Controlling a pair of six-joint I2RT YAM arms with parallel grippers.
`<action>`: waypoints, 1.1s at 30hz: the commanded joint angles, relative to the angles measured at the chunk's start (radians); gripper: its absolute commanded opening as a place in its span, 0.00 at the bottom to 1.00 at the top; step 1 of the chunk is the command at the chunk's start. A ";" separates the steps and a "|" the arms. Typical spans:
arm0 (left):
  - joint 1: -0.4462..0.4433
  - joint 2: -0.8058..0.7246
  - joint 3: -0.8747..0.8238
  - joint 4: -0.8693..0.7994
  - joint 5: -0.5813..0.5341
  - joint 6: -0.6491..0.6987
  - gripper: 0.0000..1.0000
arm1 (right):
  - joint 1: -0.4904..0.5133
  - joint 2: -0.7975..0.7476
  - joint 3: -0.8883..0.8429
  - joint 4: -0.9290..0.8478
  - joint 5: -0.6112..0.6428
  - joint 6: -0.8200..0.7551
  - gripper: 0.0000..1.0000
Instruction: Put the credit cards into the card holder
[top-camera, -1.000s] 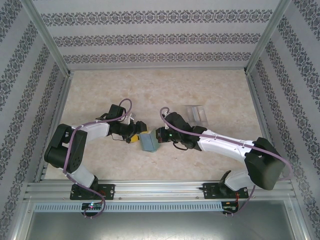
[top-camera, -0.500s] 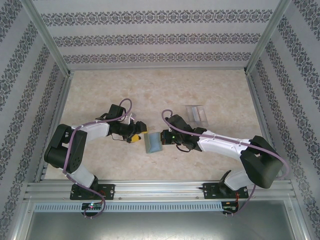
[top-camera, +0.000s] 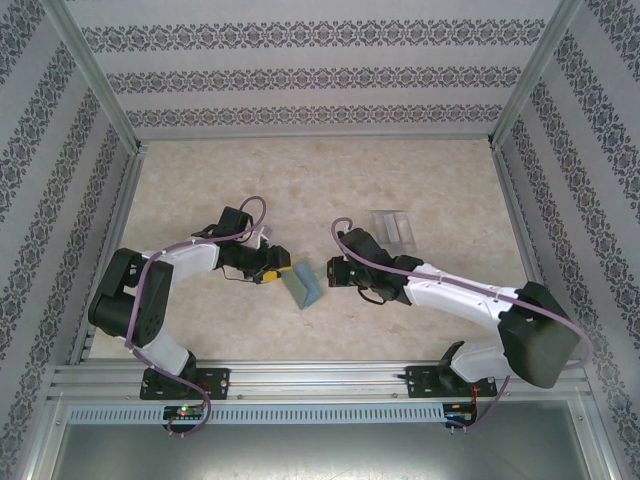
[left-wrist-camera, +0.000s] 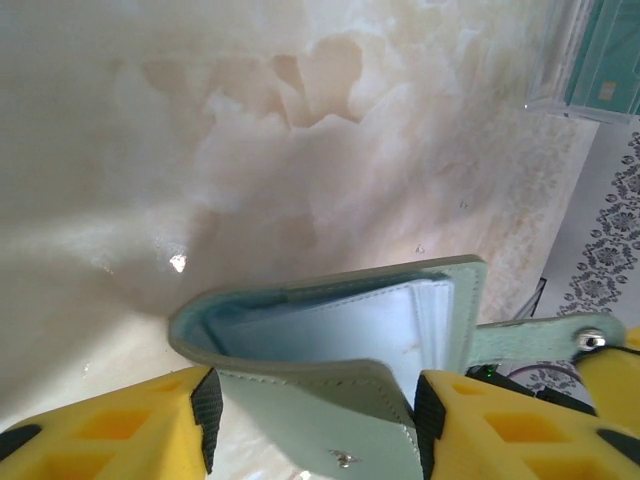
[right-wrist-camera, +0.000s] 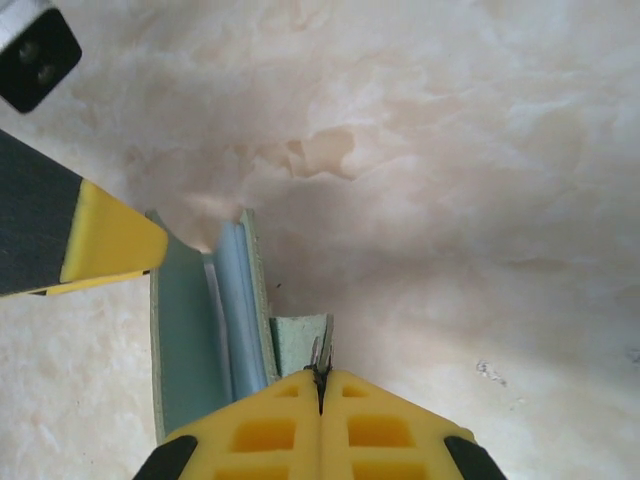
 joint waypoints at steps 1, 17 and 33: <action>-0.008 -0.028 -0.005 -0.045 -0.035 0.034 0.54 | -0.026 -0.040 -0.040 -0.046 0.078 0.009 0.00; -0.007 -0.004 -0.029 -0.133 -0.106 0.113 0.48 | -0.041 -0.087 -0.134 -0.049 0.161 0.067 0.00; -0.027 0.040 -0.038 -0.142 -0.201 0.171 0.54 | -0.032 -0.075 -0.127 -0.094 0.156 0.068 0.39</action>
